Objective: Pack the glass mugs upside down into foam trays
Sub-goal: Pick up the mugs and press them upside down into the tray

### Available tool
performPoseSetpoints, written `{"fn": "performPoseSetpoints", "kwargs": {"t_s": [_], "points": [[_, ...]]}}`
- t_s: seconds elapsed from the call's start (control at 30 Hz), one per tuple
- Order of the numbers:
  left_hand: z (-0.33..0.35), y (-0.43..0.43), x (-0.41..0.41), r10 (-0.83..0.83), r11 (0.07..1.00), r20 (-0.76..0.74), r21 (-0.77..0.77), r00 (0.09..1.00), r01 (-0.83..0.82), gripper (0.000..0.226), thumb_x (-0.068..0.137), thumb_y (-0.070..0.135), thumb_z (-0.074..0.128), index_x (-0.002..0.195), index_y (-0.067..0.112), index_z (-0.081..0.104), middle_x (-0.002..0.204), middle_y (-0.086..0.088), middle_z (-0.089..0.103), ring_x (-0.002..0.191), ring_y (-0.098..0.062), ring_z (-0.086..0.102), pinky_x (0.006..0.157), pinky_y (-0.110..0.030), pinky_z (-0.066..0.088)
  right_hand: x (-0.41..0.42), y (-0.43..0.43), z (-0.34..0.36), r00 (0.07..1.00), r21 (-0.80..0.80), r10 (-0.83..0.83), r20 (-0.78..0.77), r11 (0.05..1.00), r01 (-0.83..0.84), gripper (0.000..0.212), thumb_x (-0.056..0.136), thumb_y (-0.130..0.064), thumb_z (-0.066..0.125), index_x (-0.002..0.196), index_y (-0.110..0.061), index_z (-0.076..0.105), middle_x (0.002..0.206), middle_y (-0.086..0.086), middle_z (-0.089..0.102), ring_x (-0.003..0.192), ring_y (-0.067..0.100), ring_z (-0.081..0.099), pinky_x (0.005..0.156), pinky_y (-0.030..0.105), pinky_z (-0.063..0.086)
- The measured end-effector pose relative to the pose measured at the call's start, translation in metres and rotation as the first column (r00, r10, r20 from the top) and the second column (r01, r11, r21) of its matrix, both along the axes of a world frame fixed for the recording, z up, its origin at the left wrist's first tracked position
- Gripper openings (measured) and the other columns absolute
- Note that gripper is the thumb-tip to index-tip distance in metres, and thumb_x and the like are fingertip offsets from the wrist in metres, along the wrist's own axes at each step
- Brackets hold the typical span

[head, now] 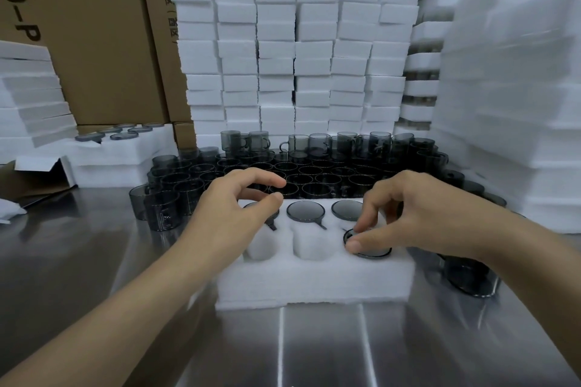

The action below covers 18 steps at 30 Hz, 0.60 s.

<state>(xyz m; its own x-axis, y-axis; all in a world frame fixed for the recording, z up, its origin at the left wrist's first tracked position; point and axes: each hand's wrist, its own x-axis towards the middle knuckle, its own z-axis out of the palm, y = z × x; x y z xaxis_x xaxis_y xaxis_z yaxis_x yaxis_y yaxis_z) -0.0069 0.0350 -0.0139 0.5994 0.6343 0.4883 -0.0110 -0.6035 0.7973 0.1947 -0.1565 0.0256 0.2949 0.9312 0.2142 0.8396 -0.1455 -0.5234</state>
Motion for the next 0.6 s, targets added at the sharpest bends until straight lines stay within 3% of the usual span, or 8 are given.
{"fn": "performPoseSetpoints", "kwargs": {"t_s": [0.07,0.17,0.27,0.33,0.4,0.47,0.53,0.6], "points": [[0.000,0.001,0.000,0.007,1.000,0.011,-0.001,1.000,-0.007,0.023,0.098,0.019,0.076,0.099,0.041,0.080,0.110,0.007,0.076,0.094,0.001,0.075,0.084,-0.029,0.049,0.002,0.000,-0.001,1.000,-0.026,0.017,-0.017,1.000,-0.018,0.046,0.062,-0.079,0.085,0.086,-0.040,0.084,0.083,0.006,0.071,0.064,0.008,0.051,0.062,0.033,0.041],[0.000,0.001,0.000,0.021,0.999,0.011,0.034,1.000,-0.021,0.025,0.098,0.019,0.075,0.097,0.043,0.080,0.109,0.013,0.076,0.095,0.003,0.074,0.083,-0.029,0.051,0.002,0.000,-0.002,0.998,0.019,-0.004,0.056,1.000,0.003,0.039,0.067,-0.079,0.082,0.087,-0.045,0.081,0.082,-0.010,0.074,0.068,0.003,0.063,0.060,0.021,0.048],[0.002,0.003,-0.003,0.024,0.994,-0.001,0.102,1.000,-0.023,0.023,0.098,0.018,0.076,0.098,0.040,0.080,0.107,0.017,0.077,0.100,0.002,0.071,0.085,-0.034,0.056,0.009,0.004,-0.004,0.994,0.236,-0.096,0.056,0.969,0.080,0.023,0.086,-0.060,0.078,0.087,-0.037,0.077,0.079,-0.013,0.075,0.071,0.006,0.069,0.066,0.025,0.055],[0.008,0.007,-0.009,-0.062,0.987,-0.092,0.141,0.994,0.075,0.015,0.095,0.035,0.080,0.107,0.043,0.078,0.114,0.021,0.075,0.110,0.003,0.069,0.092,-0.033,0.056,0.024,0.006,-0.004,0.974,0.413,-0.225,-0.027,0.885,0.216,0.019,0.092,-0.044,0.077,0.082,-0.029,0.072,0.071,-0.007,0.073,0.064,0.011,0.067,0.064,0.031,0.053],[0.012,0.008,-0.017,-0.238,0.946,-0.341,0.132,0.910,0.297,0.046,0.082,0.064,0.081,0.125,0.055,0.070,0.133,0.031,0.065,0.126,0.010,0.058,0.102,-0.028,0.047,0.042,0.004,-0.004,0.931,0.521,-0.335,-0.145,0.774,0.360,0.019,0.094,-0.035,0.077,0.079,-0.026,0.070,0.067,-0.004,0.071,0.061,0.015,0.064,0.062,0.031,0.049],[0.010,0.006,-0.021,-0.269,0.894,-0.569,0.153,0.777,0.422,0.076,0.066,0.084,0.081,0.136,0.068,0.055,0.147,0.046,0.044,0.138,0.021,0.035,0.113,-0.029,0.034,0.056,0.000,-0.004,0.881,0.553,-0.401,-0.251,0.687,0.471,0.016,0.095,-0.026,0.076,0.081,-0.028,0.071,0.066,-0.015,0.069,0.059,0.008,0.062,0.060,0.028,0.045],[0.002,0.004,-0.019,-0.207,0.866,-0.626,0.241,0.752,0.438,0.085,0.060,0.090,0.080,0.138,0.073,0.048,0.149,0.051,0.033,0.144,0.019,0.023,0.121,-0.036,0.028,0.062,-0.003,-0.006,0.840,0.556,-0.470,-0.270,0.637,0.534,0.019,0.094,-0.014,0.073,0.083,-0.030,0.071,0.064,-0.028,0.066,0.055,-0.002,0.058,0.059,0.025,0.040],[-0.001,0.002,-0.015,-0.187,0.867,-0.591,0.276,0.785,0.415,0.085,0.061,0.087,0.082,0.137,0.073,0.048,0.148,0.050,0.035,0.147,0.013,0.026,0.125,-0.042,0.029,0.063,-0.004,-0.009,0.812,0.556,-0.514,-0.277,0.603,0.572,0.024,0.091,-0.009,0.067,0.081,-0.031,0.071,0.061,-0.030,0.064,0.052,-0.003,0.058,0.058,0.025,0.038]]}}
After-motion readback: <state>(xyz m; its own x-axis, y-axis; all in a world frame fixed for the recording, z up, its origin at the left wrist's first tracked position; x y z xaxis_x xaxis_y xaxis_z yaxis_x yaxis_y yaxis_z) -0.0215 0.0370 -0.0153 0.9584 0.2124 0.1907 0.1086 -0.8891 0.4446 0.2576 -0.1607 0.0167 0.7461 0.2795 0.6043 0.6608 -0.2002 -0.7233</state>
